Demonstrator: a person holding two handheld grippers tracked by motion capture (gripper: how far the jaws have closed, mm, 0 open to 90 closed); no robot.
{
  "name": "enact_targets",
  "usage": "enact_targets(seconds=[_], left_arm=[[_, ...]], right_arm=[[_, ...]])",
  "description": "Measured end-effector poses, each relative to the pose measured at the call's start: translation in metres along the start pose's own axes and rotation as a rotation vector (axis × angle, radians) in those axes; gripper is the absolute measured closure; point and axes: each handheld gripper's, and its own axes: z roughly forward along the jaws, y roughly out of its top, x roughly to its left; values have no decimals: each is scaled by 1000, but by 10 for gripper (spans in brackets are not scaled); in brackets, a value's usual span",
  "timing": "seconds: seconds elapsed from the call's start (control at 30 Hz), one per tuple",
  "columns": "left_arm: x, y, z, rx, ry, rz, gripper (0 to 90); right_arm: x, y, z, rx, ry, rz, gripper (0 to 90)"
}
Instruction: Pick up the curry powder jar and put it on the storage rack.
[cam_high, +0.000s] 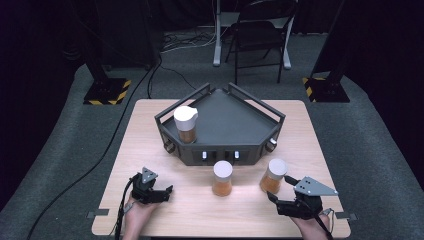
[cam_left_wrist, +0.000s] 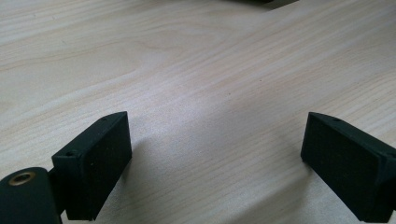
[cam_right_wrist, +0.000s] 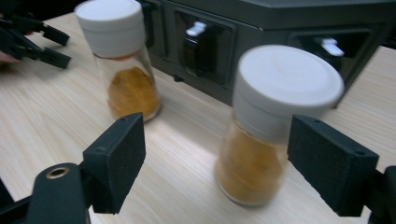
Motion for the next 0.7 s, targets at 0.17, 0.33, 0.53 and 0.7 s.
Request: enact_targets(seconds=[0.17,0.33,0.53,0.7], left_arm=[[0,0,0,0,0,0,86],[0,0,0,0,0,0,86],[0,0,0,0,0,1,86],[0,0,0,0,0,1,86]], right_arm=[[5,7,8,0,17,-15,188],[14,12,16,-6,27,-31,192],[21,20,27,-5,51,-40,192],[25,26,38,-6,71,-48,191]])
